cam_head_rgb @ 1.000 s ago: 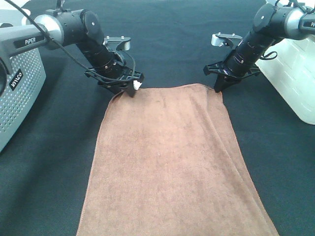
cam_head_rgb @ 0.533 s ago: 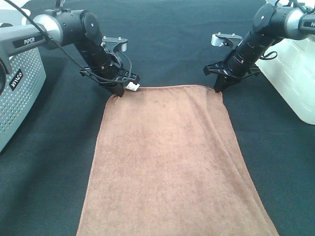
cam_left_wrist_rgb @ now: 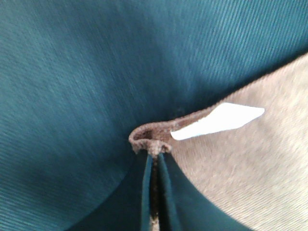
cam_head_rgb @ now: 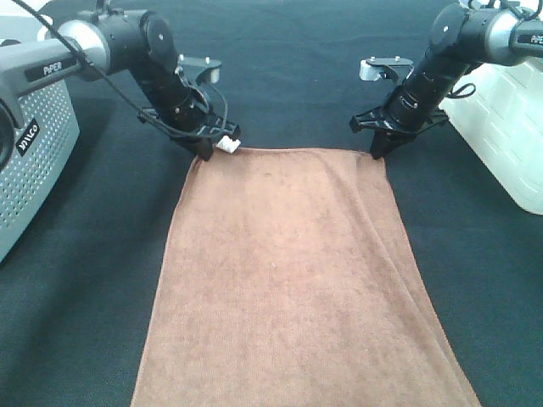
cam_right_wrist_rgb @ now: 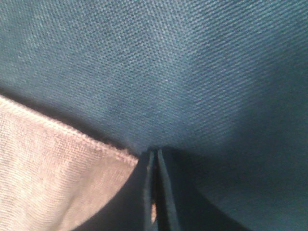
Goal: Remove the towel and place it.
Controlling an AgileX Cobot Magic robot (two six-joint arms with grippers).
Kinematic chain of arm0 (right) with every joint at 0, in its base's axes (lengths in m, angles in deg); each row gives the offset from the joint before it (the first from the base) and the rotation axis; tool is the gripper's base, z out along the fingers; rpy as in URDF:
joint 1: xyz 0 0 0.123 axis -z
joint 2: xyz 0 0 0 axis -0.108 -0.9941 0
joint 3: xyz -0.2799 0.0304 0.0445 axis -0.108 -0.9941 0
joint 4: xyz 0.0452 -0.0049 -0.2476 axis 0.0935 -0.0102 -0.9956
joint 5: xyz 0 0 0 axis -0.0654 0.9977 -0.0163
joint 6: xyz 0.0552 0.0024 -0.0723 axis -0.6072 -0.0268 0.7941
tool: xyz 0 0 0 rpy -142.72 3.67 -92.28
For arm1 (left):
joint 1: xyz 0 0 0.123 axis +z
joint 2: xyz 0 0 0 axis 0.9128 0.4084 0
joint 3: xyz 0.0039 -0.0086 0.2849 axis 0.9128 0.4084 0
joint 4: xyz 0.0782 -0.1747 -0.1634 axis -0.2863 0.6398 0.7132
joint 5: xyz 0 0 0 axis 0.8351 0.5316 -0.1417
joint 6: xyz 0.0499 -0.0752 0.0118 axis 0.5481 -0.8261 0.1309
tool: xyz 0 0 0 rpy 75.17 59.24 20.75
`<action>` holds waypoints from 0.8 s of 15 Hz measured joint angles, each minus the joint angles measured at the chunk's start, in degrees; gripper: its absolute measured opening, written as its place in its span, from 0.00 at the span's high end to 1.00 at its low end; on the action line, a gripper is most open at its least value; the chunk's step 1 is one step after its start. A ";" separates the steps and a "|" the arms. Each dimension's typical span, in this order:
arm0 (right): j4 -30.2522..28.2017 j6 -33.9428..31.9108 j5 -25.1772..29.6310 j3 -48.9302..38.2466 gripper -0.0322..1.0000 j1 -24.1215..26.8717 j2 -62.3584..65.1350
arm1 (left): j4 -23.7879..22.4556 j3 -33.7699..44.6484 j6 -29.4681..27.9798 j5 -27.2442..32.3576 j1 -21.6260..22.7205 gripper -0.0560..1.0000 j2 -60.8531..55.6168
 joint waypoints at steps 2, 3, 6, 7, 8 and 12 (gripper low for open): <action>-1.66 0.00 0.17 2.81 0.97 0.00 0.29 | -1.55 -1.78 -0.52 -1.09 0.00 0.94 0.00; -1.83 0.00 0.23 4.18 0.97 0.00 0.40 | -1.95 -2.12 -0.57 -1.55 0.00 0.94 0.00; -2.23 0.00 0.17 6.88 0.97 0.00 0.46 | -2.75 -2.29 -0.74 -3.61 0.00 0.94 0.00; -2.92 0.00 -0.52 7.68 0.97 0.00 0.46 | -3.04 -2.29 -0.74 -4.98 0.00 0.94 0.00; -3.61 0.00 -1.78 8.25 0.97 0.00 0.46 | -3.55 -2.29 -0.86 -7.05 0.00 0.94 0.00; -4.30 0.00 -8.71 8.37 0.97 0.00 0.46 | -5.33 -2.29 -0.97 -15.58 0.00 0.94 0.00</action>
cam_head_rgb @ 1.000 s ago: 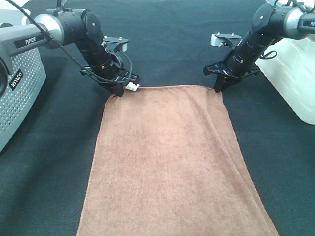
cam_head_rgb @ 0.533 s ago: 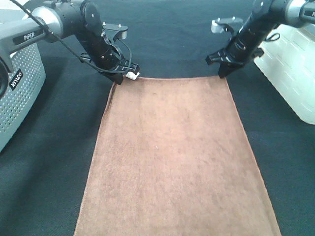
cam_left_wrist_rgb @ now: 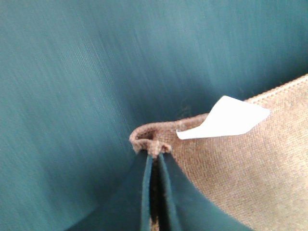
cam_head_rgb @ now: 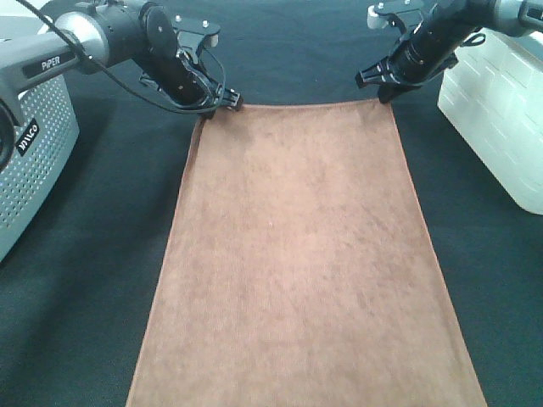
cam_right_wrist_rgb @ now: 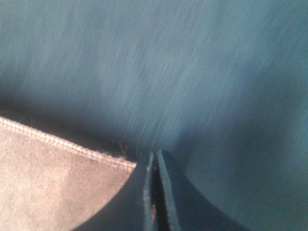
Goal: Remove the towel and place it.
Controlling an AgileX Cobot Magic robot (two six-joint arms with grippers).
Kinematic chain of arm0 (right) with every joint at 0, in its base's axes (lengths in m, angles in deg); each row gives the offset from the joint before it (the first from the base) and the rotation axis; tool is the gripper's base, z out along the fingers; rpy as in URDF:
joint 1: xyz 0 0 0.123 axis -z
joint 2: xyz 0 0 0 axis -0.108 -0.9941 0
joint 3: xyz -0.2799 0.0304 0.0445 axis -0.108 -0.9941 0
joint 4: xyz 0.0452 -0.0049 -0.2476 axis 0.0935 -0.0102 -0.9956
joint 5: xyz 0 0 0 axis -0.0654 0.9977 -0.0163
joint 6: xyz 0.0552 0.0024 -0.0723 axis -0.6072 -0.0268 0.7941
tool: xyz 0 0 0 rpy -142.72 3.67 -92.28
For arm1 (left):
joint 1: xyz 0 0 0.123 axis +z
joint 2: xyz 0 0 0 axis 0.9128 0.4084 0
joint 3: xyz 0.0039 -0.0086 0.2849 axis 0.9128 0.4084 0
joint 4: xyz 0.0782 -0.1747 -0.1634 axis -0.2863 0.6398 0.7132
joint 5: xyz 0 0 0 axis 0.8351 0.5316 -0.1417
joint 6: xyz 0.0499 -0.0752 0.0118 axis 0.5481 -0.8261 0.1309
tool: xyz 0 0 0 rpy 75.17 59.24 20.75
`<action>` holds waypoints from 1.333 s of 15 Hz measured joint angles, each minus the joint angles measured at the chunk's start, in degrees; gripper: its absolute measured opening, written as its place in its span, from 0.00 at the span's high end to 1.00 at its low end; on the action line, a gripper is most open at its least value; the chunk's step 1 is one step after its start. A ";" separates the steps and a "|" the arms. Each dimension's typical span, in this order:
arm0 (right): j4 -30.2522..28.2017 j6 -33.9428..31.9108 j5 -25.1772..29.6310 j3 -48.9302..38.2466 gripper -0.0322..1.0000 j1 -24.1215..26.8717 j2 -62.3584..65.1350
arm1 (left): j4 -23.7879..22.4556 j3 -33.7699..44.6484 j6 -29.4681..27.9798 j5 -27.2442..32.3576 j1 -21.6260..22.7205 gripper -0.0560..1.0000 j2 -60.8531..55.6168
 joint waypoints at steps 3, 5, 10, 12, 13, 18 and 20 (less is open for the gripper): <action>0.11 0.00 -4.58 0.00 0.97 0.00 0.00 | -1.60 0.00 0.00 -5.21 0.00 0.94 0.00; 0.86 0.00 -11.23 0.00 0.97 0.00 0.00 | -2.52 0.00 0.00 -12.83 0.00 0.94 0.23; 1.95 0.00 -18.05 0.00 0.97 0.00 -0.86 | -3.09 0.00 0.00 -21.20 0.00 0.94 2.41; 2.18 0.00 -20.80 0.00 0.97 0.00 -1.38 | -3.61 0.00 0.00 -24.24 0.11 0.94 3.04; 2.18 0.00 -22.12 0.00 0.97 0.00 -1.60 | -3.90 0.00 0.00 -25.73 0.17 0.94 3.09; 2.64 0.00 -25.84 0.00 0.97 0.00 -2.01 | -4.93 0.00 0.00 -29.11 0.17 0.94 3.15; 2.81 0.00 -26.47 0.06 0.97 0.00 -3.15 | -4.98 0.00 0.00 -29.85 0.17 0.94 3.44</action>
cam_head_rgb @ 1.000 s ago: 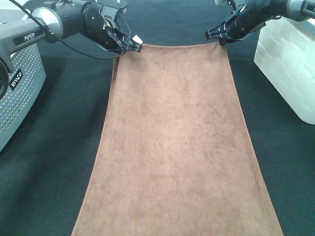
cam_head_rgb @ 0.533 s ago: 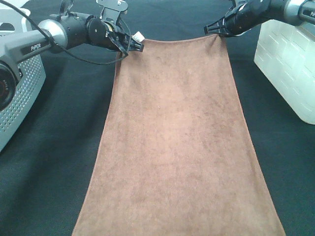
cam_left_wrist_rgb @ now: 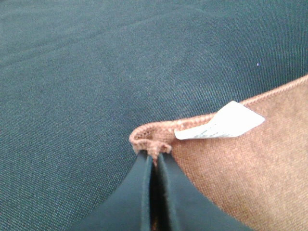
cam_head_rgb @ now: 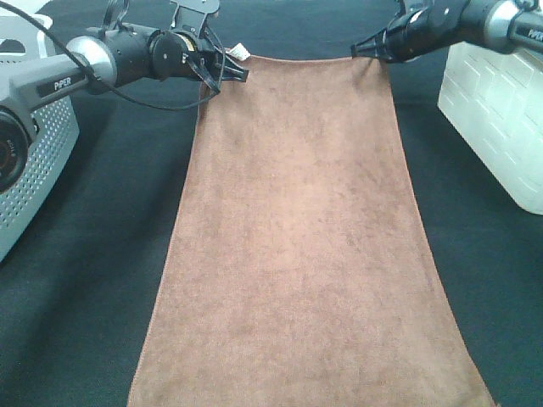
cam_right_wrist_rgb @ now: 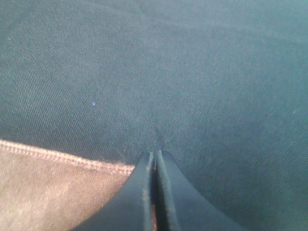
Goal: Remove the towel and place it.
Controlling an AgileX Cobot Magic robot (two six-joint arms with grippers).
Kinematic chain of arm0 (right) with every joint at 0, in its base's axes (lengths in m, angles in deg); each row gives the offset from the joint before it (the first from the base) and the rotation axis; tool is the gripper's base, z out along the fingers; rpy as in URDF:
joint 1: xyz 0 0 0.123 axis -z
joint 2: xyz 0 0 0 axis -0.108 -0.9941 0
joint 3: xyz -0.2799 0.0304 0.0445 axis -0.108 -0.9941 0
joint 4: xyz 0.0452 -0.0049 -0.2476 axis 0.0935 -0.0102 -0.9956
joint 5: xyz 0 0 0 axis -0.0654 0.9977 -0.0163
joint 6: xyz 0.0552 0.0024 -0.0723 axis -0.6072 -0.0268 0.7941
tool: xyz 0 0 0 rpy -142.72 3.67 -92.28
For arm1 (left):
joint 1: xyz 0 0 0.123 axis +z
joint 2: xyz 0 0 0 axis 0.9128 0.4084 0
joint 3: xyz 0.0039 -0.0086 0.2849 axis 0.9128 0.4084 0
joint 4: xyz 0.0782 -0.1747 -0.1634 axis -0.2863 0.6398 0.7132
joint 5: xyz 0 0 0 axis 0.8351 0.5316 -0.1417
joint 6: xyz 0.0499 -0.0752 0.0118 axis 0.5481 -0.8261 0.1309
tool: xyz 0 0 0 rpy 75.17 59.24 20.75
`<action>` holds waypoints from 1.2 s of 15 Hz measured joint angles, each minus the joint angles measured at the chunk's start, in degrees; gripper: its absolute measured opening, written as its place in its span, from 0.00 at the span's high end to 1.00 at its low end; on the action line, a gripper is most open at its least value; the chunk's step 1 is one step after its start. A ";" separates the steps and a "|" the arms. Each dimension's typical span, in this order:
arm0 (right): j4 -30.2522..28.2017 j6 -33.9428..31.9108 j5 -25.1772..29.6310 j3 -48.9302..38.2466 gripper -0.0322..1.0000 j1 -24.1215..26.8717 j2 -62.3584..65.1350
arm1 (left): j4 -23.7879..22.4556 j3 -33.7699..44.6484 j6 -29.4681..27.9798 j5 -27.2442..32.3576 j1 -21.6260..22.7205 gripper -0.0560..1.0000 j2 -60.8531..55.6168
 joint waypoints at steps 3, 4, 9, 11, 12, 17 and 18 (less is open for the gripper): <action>0.00 0.00 -1.43 0.00 0.97 0.00 -2.69 | 0.00 0.00 0.00 -2.75 0.00 0.94 2.52; 0.00 0.00 -2.18 0.00 0.97 0.00 -3.32 | 0.00 0.00 0.00 -3.67 0.00 0.94 3.21; 1.60 0.00 -5.33 0.97 0.97 0.00 -5.96 | 0.00 0.00 -0.17 -8.54 0.00 0.94 5.33; 1.95 0.00 -5.67 2.18 0.97 0.00 -7.56 | 0.00 0.00 -0.17 -10.71 0.00 0.94 6.70; 1.95 0.00 -5.90 2.18 0.97 0.00 -7.85 | 0.00 0.00 -0.17 -11.63 0.00 0.94 7.45; 2.35 0.00 -6.36 2.52 0.97 0.00 -8.88 | 0.11 0.00 -0.40 -14.44 0.00 0.89 8.77; 2.35 0.00 -6.42 2.64 0.97 0.00 -8.88 | 0.11 0.00 -0.46 -14.95 0.00 0.85 8.77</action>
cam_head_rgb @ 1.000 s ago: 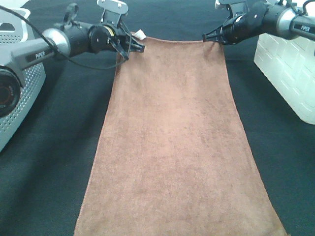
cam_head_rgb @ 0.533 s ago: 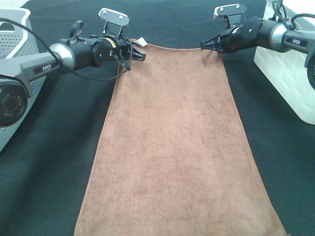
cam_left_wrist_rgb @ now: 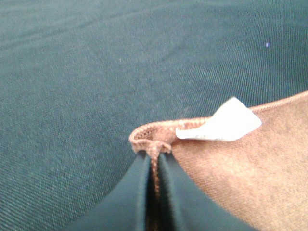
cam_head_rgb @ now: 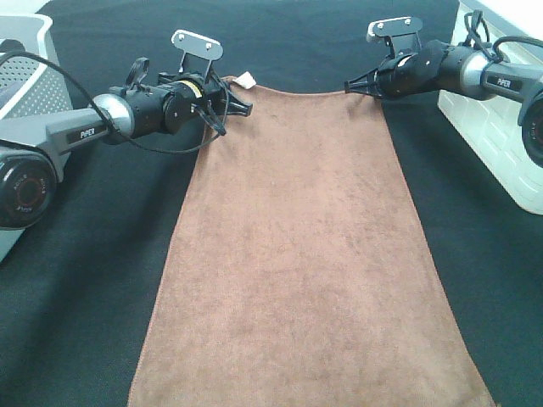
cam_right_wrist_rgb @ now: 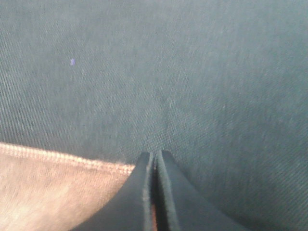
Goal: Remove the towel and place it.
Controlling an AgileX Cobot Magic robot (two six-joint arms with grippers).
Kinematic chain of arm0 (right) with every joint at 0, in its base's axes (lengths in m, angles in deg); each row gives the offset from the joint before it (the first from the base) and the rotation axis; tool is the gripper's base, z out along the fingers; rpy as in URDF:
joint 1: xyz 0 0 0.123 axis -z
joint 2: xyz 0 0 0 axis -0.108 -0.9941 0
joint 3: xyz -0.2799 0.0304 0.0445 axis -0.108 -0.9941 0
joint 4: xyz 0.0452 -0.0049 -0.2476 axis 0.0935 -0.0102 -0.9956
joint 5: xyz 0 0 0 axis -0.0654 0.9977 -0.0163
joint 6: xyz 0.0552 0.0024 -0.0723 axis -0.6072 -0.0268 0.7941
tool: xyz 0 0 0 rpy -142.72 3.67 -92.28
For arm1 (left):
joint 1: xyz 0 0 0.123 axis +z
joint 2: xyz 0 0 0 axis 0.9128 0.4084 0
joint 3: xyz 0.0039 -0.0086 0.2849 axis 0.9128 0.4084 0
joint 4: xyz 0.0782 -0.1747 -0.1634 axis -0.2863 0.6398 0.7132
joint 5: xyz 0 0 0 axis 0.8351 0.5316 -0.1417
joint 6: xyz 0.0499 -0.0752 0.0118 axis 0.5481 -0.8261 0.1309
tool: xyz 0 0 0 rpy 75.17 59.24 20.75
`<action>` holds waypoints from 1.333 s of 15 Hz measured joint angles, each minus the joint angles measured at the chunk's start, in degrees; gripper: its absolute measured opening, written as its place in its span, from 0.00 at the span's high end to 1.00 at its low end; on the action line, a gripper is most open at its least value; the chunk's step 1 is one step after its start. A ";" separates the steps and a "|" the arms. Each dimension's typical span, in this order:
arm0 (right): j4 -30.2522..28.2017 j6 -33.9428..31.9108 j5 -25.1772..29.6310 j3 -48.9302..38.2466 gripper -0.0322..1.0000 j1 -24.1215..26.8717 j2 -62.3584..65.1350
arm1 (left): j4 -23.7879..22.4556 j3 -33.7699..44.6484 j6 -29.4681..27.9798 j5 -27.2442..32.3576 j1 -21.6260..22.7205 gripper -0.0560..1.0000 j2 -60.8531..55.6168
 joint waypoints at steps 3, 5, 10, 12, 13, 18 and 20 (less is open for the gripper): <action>0.11 0.00 0.00 0.00 0.97 0.06 0.00 | 0.00 0.00 -0.17 -1.15 0.00 0.75 0.40; 0.11 0.00 0.00 0.00 0.96 0.06 0.00 | 0.00 0.00 -0.17 -1.20 0.00 0.71 0.86; 0.00 0.00 -1.26 0.00 0.58 0.06 0.00 | 0.00 0.00 -0.17 -1.32 0.00 0.52 1.15; 0.00 0.00 -2.06 0.00 0.34 0.06 0.00 | 0.06 0.00 -0.17 -1.38 0.00 0.37 1.15; 0.00 0.00 -1.83 0.00 0.29 0.06 0.00 | 0.06 0.00 -0.17 -1.32 0.00 0.34 1.15; 0.17 -0.74 16.90 0.00 0.25 0.06 8.25 | 0.11 0.06 -1.09 20.45 0.00 0.22 -7.68; 0.17 -1.43 35.58 0.00 0.25 0.06 16.73 | 0.11 0.06 -1.20 37.53 0.00 0.15 -15.99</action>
